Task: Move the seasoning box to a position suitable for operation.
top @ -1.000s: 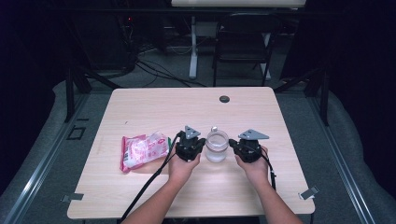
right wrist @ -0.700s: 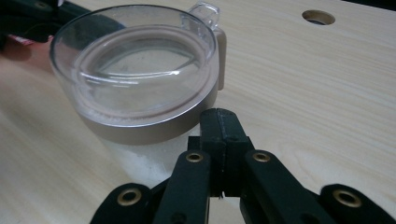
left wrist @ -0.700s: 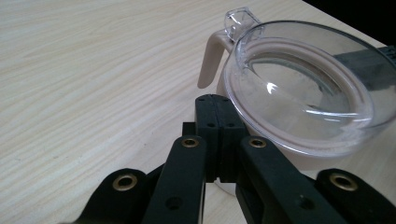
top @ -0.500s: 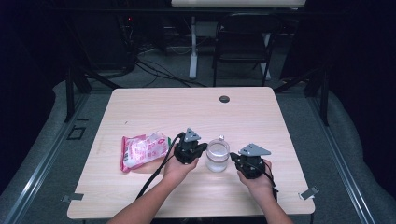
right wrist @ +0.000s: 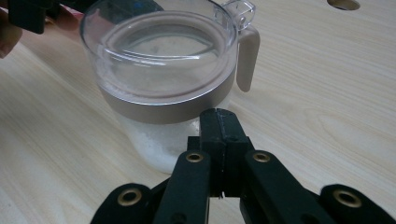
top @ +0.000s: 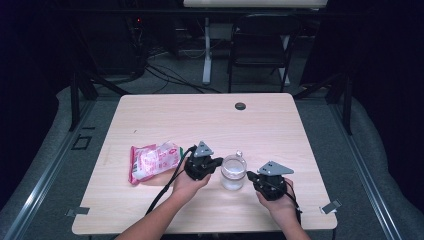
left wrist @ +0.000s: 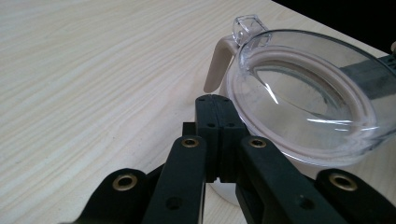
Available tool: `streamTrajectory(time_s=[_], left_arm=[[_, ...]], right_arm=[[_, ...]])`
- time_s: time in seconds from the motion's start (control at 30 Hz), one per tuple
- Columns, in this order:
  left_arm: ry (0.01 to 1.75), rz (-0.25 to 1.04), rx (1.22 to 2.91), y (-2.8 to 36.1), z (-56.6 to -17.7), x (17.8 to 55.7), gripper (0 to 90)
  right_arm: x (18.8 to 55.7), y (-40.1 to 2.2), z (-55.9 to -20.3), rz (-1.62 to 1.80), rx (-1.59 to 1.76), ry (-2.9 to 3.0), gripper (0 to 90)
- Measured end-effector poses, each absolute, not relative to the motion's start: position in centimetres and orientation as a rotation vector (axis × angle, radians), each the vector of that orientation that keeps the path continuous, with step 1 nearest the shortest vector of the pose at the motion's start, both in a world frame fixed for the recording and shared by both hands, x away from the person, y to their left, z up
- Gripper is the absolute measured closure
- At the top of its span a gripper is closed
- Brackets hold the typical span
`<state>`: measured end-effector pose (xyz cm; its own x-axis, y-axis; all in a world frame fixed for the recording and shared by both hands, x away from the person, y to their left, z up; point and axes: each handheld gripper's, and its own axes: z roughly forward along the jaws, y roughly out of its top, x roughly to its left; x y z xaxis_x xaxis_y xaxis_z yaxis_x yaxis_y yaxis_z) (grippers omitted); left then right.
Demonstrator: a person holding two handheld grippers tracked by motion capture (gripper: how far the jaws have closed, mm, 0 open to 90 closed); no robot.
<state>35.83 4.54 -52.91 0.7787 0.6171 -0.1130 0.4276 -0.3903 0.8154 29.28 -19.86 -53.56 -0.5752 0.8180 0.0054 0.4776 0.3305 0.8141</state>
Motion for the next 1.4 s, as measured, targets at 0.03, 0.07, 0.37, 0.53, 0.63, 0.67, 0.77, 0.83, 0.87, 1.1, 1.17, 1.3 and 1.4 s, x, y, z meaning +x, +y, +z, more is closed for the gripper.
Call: streamTrajectory(time_s=[0.03,0.07,0.37,0.53,0.63,0.67,0.77,0.83,0.87,1.1,1.17,1.3,1.4], left_arm=[[0.779,0.258,2.037,4.6,-52.8,35.7,90.0],[0.782,0.258,2.029,4.8,-52.6,35.6,90.0],[0.778,0.279,2.060,6.1,-51.2,33.4,90.0],[0.776,0.294,2.060,7.1,-51.3,32.4,90.0],[0.800,0.279,2.047,7.7,-51.8,32.4,90.0],[0.805,0.279,2.045,7.8,-51.9,32.5,90.0],[0.814,0.282,2.042,8.1,-52.1,32.6,90.0],[0.818,0.279,2.036,8.2,-52.1,32.6,89.3],[0.822,0.278,2.032,8.2,-52.2,32.6,89.3],[0.819,0.285,2.037,8.2,-52.2,32.6,87.0],[0.818,0.285,2.036,8.2,-52.3,32.6,86.3],[0.826,0.297,2.033,8.1,-52.4,32.5,85.5],[0.832,0.295,2.022,8.2,-52.4,32.5,85.4]], right_arm=[[29.2,-20.0,-53.5,1.137,1.140,2.194,90.0],[29.2,-20.1,-53.4,1.139,1.133,2.194,90.0],[30.3,-20.9,-53.5,1.173,1.186,2.137,90.0],[30.7,-20.3,-53.6,1.165,1.172,2.144,90.0],[30.7,-19.9,-53.7,1.141,1.156,2.155,90.0],[30.7,-19.9,-53.7,1.141,1.156,2.155,90.0],[30.6,-19.8,-53.7,1.160,1.162,2.156,90.0],[30.4,-19.7,-53.7,1.169,1.153,2.165,90.0],[30.4,-19.7,-53.7,1.169,1.153,2.165,90.0],[29.9,-19.1,-53.5,1.197,1.105,2.213,90.0],[29.8,-18.7,-53.5,1.203,1.088,2.226,90.0],[29.7,-18.0,-53.6,1.221,1.072,2.250,90.0],[29.7,-17.8,-53.7,1.241,1.071,2.252,90.0]])
